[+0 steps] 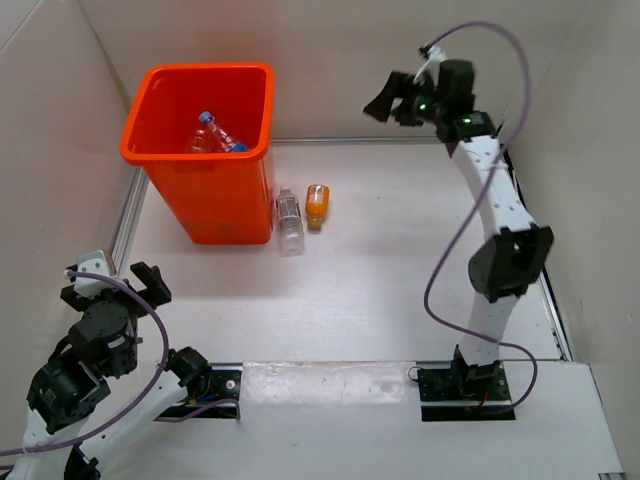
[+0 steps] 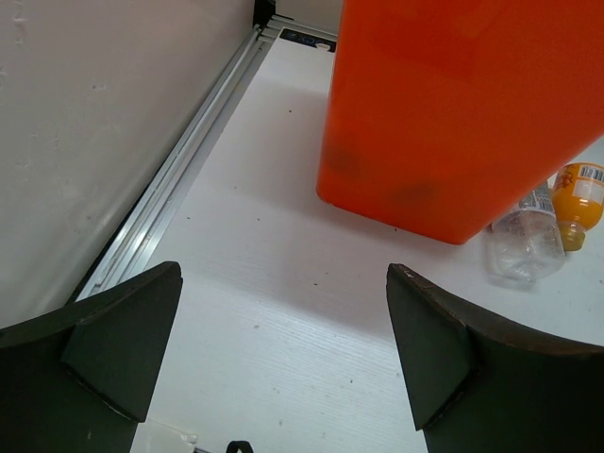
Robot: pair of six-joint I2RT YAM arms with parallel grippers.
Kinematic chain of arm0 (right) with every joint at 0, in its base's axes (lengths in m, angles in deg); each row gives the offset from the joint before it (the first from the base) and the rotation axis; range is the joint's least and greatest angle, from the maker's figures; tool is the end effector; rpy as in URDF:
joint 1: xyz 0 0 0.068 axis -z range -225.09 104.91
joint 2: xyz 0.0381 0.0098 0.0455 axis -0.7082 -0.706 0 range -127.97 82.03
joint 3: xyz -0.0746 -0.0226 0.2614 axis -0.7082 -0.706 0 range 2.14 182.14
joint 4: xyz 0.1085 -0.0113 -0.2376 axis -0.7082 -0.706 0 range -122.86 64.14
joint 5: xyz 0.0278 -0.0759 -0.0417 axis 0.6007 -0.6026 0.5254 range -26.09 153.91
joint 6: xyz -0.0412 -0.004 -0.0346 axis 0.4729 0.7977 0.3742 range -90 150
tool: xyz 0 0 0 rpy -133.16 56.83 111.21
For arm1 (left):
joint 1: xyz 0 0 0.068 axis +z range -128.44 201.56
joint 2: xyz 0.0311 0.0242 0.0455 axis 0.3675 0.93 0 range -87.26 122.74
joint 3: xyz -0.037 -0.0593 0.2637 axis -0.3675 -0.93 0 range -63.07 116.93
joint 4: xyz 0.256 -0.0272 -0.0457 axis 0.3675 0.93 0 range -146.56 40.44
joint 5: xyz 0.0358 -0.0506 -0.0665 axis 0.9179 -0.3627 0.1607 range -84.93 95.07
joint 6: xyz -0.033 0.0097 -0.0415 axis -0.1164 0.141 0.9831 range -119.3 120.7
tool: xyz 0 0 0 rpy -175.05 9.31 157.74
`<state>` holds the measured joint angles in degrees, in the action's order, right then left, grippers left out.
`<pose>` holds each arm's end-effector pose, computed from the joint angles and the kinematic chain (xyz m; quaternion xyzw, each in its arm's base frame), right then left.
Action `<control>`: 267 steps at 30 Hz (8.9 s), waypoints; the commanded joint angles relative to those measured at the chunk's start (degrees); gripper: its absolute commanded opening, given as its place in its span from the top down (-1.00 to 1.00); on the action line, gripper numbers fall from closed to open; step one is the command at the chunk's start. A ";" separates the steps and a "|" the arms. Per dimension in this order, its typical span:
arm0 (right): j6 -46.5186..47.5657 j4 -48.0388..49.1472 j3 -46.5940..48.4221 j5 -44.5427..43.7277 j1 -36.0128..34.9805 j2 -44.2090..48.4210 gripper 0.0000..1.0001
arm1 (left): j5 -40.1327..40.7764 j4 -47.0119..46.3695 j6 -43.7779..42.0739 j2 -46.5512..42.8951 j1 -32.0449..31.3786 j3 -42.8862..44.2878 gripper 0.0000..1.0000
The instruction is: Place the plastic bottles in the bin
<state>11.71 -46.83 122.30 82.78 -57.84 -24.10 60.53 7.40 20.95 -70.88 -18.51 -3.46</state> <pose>0.4103 0.1047 0.4717 -0.0729 0.7428 0.2933 0.5974 0.0130 0.0275 0.3662 -0.1352 0.7629 0.0783 0.6273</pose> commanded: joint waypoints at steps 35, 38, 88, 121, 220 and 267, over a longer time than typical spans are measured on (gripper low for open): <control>-5.45 -12.69 3.06 1.25 -10.98 -30.63 -0.81 | -1.59 -3.50 -3.64 -2.58 0.26 -1.61 -1.00; -4.83 -13.04 5.26 1.69 -11.59 -32.03 -0.81 | -1.67 -3.85 -3.90 -2.67 0.35 -1.52 -1.00; -25.11 1.97 -1.94 27.87 -3.43 -27.74 1.00 | -1.06 -3.41 -3.20 -3.20 0.17 -1.52 -1.00; 17.20 -1.79 16.41 -12.27 -27.48 -0.48 1.00 | -2.64 -3.41 -3.02 -5.31 0.35 -1.52 -1.00; -3.78 -16.73 0.60 -8.15 -26.62 -31.33 -0.81 | -2.55 -4.90 -4.08 -9.44 2.28 -2.57 -1.00; -24.10 -2.65 -3.46 1.97 -1.48 -7.52 1.00 | -3.34 -5.08 -4.16 -10.84 2.20 -2.57 -1.00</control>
<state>-9.31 -52.65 112.63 85.40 -58.06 -35.29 57.93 2.51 17.23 -81.13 -16.48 -5.75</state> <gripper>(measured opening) 0.567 1.000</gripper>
